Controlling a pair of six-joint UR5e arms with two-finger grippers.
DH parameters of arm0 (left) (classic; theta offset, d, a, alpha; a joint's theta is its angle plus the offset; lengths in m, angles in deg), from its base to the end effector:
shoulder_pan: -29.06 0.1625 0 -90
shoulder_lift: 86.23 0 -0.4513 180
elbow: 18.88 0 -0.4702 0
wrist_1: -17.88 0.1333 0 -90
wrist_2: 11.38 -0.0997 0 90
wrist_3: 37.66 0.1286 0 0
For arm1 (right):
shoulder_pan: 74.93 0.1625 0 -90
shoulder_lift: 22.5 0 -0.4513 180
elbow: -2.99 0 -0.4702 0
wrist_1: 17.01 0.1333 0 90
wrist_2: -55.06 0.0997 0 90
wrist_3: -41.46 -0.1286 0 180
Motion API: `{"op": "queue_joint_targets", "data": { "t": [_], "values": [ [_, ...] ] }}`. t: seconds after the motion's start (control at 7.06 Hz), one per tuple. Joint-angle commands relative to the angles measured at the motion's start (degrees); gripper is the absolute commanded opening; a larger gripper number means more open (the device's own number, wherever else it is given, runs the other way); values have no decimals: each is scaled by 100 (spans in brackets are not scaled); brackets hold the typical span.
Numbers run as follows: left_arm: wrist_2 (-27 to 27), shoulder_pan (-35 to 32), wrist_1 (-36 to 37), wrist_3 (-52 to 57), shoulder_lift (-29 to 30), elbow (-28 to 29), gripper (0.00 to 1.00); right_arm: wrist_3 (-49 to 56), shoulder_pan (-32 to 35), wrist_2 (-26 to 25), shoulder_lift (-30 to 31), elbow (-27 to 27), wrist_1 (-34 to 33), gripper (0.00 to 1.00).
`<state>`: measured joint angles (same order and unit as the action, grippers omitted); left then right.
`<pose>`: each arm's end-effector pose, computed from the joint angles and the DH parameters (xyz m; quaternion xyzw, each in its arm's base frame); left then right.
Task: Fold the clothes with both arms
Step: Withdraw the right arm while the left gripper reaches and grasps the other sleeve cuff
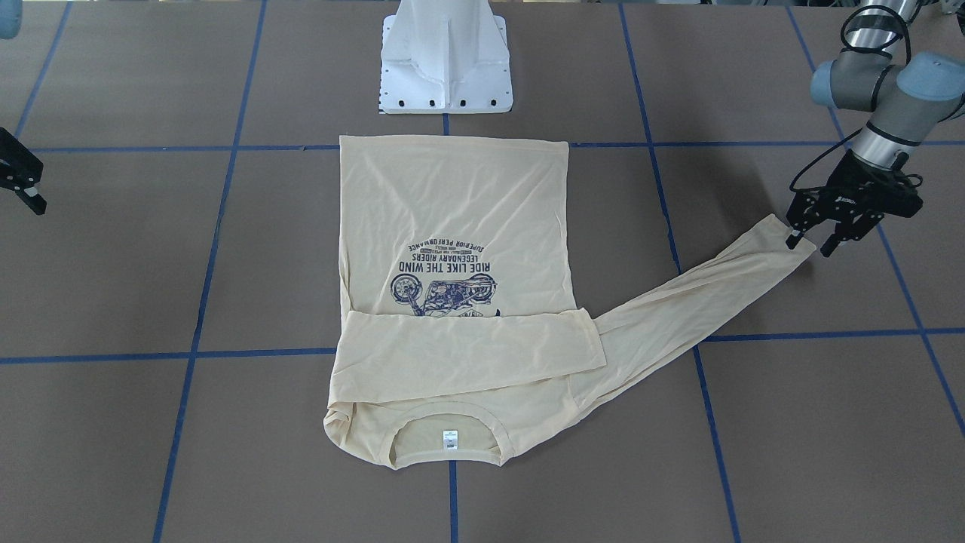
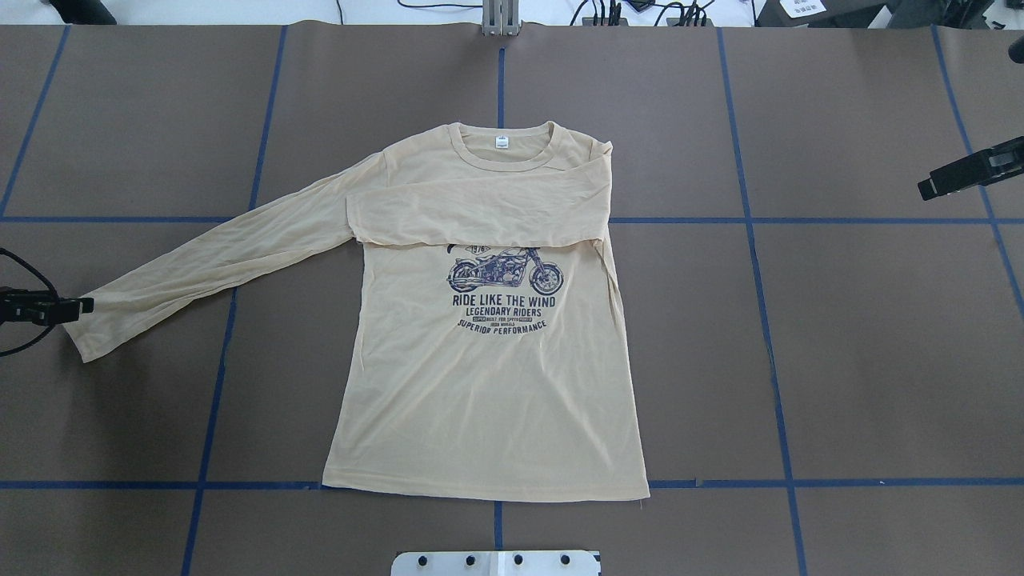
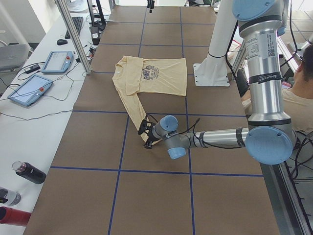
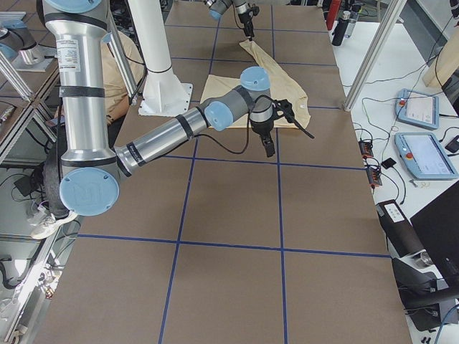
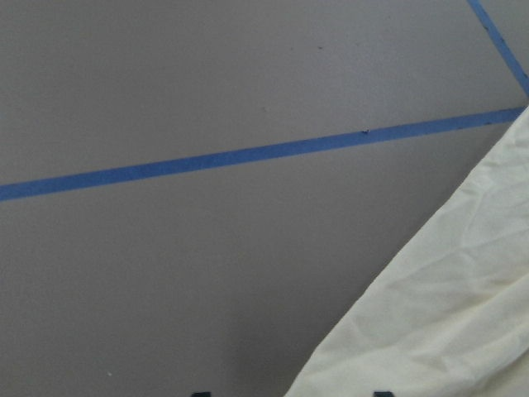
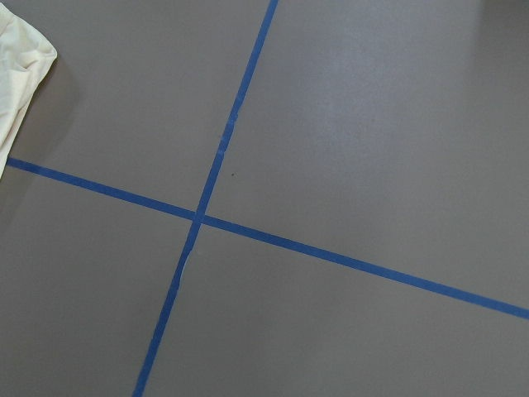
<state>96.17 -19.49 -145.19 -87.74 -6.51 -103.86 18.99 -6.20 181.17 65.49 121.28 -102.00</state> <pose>0.2799 -0.4597 0.7117 0.2373 0.4352 0.0084 0.8684 -0.1507 -0.5457 0.4034 0.1576 -0.3815 -0.0845 0.9069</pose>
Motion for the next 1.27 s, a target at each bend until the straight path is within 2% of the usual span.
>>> {"op": "queue_joint_targets", "data": {
  "t": [0.0,0.28,0.57,0.71,0.99,1.13],
  "values": [
    [-5,47,-66,-19,0,104,67,-12,0,-7,-19,1,0,100],
    [-5,47,-75,-19,0,130,67,-12,0,-7,-36,-7,0,100],
    [-5,47,-75,-1,0,130,57,-12,0,-7,-45,-8,0,100],
    [-5,47,-75,7,0,130,46,-3,0,-7,-54,-8,0,100],
    [-5,56,-75,51,-35,104,1,5,0,-7,-63,-8,0,100],
    [-5,47,-75,60,-44,69,0,5,0,-7,-63,-8,0,100]
  ]
}}
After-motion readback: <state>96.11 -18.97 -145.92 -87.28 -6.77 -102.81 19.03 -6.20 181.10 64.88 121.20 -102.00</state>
